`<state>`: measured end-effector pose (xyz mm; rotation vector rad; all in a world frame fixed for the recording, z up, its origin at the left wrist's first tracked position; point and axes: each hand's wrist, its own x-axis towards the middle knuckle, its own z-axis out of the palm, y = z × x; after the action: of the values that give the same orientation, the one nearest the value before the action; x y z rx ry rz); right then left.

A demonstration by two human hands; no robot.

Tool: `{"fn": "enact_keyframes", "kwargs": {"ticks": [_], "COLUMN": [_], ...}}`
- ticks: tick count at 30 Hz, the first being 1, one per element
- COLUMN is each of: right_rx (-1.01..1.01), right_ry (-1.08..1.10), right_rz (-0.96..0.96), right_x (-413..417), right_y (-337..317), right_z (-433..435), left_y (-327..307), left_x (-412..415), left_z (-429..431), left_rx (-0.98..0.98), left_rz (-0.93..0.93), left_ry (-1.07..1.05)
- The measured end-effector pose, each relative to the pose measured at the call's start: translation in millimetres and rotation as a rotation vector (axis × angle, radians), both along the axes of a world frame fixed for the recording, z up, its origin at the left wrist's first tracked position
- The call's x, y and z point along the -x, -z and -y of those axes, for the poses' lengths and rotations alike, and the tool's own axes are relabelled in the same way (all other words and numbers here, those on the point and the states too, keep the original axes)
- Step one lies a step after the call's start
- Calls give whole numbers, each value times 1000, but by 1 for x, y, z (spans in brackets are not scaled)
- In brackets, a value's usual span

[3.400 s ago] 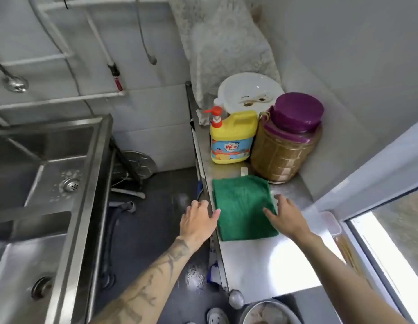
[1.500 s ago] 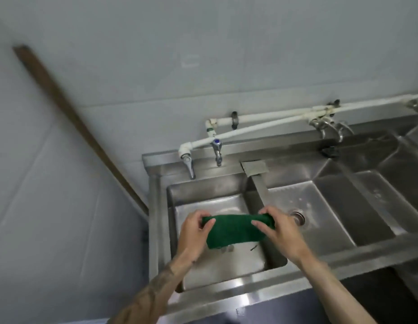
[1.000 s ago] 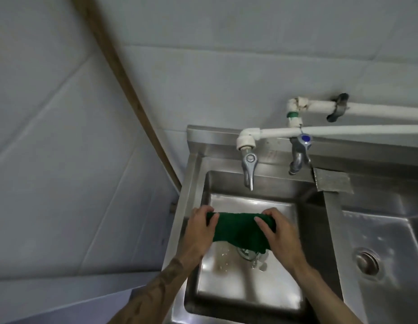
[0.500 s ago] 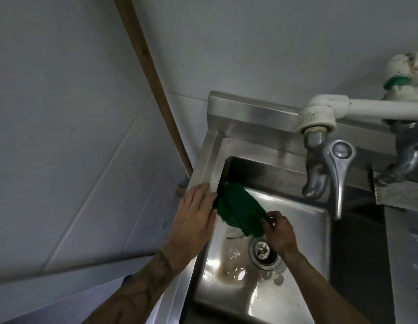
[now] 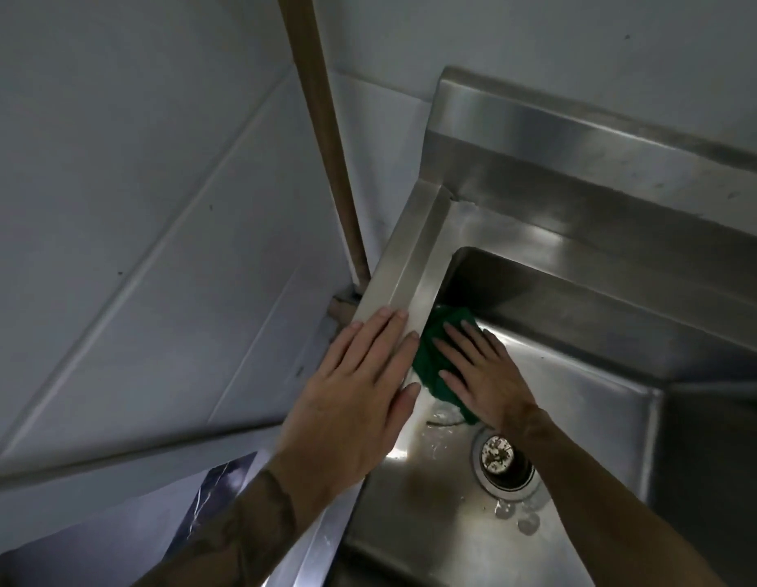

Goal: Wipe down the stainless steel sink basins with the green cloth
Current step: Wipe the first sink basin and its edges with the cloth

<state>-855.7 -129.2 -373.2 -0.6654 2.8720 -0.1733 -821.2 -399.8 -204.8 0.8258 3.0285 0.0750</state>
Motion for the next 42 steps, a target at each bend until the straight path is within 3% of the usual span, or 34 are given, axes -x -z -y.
{"fn": "enact_keyframes", "kwargs": {"ticks": [3, 7, 9, 15, 21, 26, 29, 32, 35, 38, 42], "right_rx": [22, 111, 153, 62, 93, 90, 68, 91, 92, 109, 57], "right_ry": [101, 580, 707, 327, 802, 632, 760, 912, 796, 666, 867], "right_rz": [19, -11, -17, -34, -88, -78, -120, -102, -64, -80, -96], "right_x": [-4, -42, -49, -44, -39, -52, -32, -27, -43, -49, -45], "right_y": [16, 18, 8, 21, 28, 28, 29, 26, 24, 27, 27], "right_z": [4, 48, 61, 26, 84, 80, 56, 91, 122, 85, 33], "left_y": [-3, -4, -5, -5, -4, -5, -5, -5, -6, -7, -7], "left_x": [0, 1, 1, 1, 2, 2, 3, 4, 4, 4, 5], "left_z": [-1, 1, 1, 1, 2, 1, 1, 2, 1, 1, 1], "left_rx": [41, 79, 81, 31, -3, -8, -5, 0, -16, -33, -46], "left_rz": [-33, -23, 5, 13, 10, 13, 1, -6, 2, 7, 9], "left_ry": [16, 29, 36, 37, 43, 47, 50, 51, 51, 54, 58]}}
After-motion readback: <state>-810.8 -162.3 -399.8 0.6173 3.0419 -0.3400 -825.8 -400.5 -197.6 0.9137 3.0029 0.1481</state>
